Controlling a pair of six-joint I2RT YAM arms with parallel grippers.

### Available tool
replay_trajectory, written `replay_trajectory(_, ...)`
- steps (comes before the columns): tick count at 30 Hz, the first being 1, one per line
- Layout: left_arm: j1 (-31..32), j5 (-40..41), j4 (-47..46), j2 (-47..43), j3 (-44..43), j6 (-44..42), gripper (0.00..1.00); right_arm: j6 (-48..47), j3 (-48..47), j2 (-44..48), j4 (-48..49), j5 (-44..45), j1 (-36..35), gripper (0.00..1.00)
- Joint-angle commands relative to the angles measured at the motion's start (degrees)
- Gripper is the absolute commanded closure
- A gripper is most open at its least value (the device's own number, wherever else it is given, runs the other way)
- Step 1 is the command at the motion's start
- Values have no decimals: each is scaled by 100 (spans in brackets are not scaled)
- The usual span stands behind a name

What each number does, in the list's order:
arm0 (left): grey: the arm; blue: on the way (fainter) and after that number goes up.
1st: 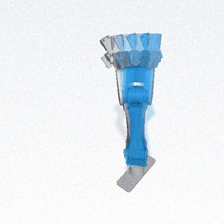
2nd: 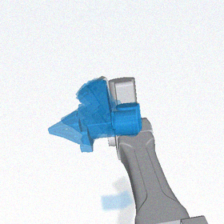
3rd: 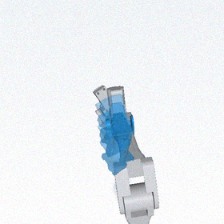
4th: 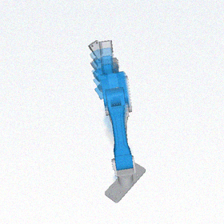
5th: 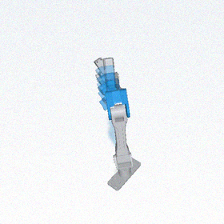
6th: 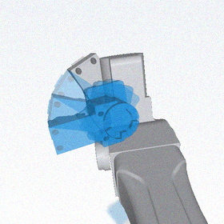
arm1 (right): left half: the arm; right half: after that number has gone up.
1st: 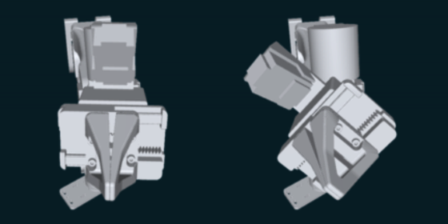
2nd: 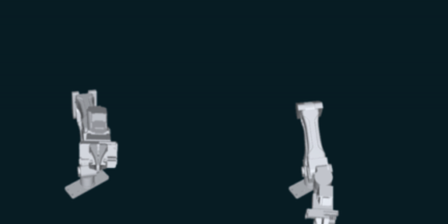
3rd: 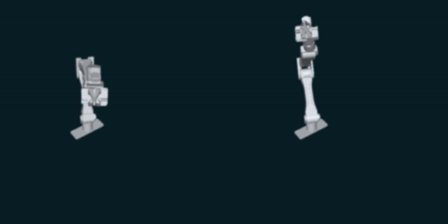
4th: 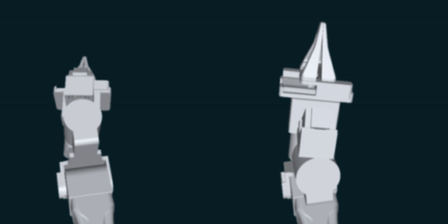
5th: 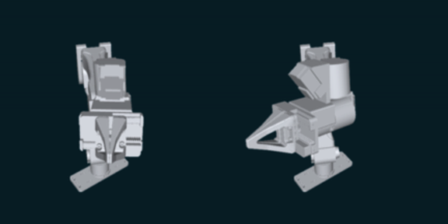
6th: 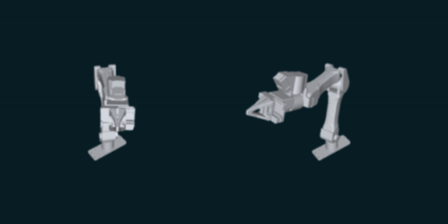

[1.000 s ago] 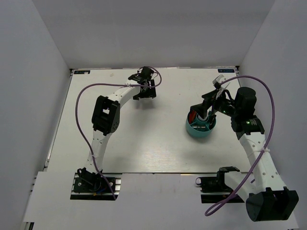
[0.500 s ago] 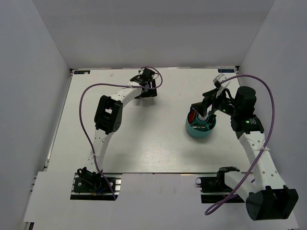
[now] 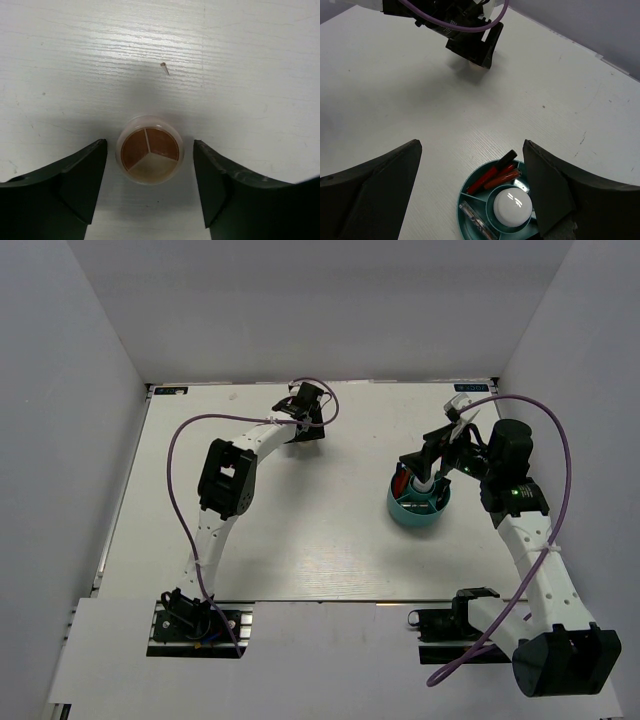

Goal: Organize the makeup

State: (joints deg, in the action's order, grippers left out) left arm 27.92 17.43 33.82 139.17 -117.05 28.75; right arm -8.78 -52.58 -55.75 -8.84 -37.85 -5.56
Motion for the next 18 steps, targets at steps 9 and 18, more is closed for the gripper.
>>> replay_trajectory(9, 3, -100, -34, 5, -63, 87, 55, 51, 11, -24, 269, 5, 64, 12)
replay_trajectory(18, 125, -854, -998, -1540, 1156, -10, 75, 69, 54, 90, 225, 49, 99, 12)
